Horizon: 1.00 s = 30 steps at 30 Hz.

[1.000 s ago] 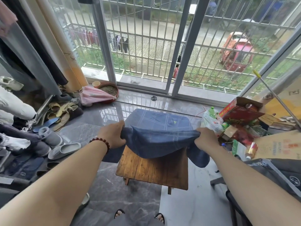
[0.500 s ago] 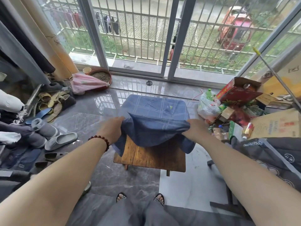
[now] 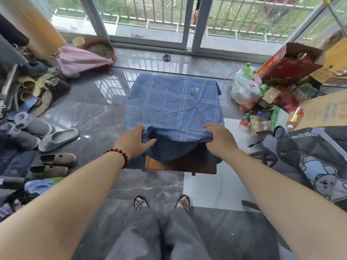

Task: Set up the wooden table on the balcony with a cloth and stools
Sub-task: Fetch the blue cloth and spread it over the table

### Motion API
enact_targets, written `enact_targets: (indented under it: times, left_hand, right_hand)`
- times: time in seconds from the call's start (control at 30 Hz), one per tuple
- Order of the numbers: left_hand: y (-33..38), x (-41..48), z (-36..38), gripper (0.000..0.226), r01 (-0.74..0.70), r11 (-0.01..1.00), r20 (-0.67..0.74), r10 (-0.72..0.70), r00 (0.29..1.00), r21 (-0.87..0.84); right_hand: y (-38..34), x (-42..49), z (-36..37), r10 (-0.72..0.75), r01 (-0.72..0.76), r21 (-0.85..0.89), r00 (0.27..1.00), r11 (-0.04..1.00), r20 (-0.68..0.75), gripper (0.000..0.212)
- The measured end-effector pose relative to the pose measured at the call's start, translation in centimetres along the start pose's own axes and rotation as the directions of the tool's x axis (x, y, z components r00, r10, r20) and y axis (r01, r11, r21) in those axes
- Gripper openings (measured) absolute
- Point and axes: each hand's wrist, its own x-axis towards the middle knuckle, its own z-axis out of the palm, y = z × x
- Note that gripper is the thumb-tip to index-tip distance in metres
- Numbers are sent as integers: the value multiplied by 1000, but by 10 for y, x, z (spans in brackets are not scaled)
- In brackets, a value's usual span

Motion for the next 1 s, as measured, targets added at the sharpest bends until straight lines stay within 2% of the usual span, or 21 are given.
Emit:
enact_targets:
  times: [0.1, 0.2, 0.27, 0.33, 0.47, 0.57, 0.63, 0.77, 0.83, 1.0]
  left_hand:
    - [-6, 18, 25, 56, -39, 999, 35, 38, 999, 21]
    - [-11, 38, 49, 62, -51, 997, 82, 47, 996, 54]
    - [-16, 52, 65, 56, -45, 996, 104, 37, 994, 76]
    - [-22, 67, 82, 44, -32, 993, 105, 20, 994, 114]
    - [-26, 91, 107, 16, -93, 973, 139, 65, 988, 211]
    - [-25, 105, 121, 7, -134, 973, 140, 109, 984, 190]
    - [-22, 111, 128, 6, -142, 979, 113, 126, 986, 147]
    - [-13, 116, 140, 15, -103, 995, 75, 102, 992, 5]
    - [-16, 116, 148, 27, -89, 995, 87, 92, 992, -35]
    - [-32, 109, 166, 58, -51, 998, 230, 42, 972, 35]
  right_hand:
    - [16, 14, 28, 60, -58, -32, 998, 998, 34, 26]
    - [33, 28, 57, 87, -80, -58, 989, 995, 117, 24]
    - [42, 36, 73, 110, -102, -58, 979, 993, 169, 14]
    - [50, 45, 88, 126, -119, -50, 974, 992, 189, 17]
    - [60, 59, 111, 166, -156, -60, 960, 986, 224, 15]
    - [63, 70, 123, 174, -165, -60, 953, 985, 247, 15]
    - [64, 77, 129, 169, -164, -40, 952, 986, 257, 23]
    - [66, 88, 140, 154, -152, -29, 945, 988, 290, 19]
    - [67, 89, 148, 162, -156, -46, 936, 987, 311, 19]
    - [74, 80, 169, 136, -91, -127, 903, 988, 407, 20]
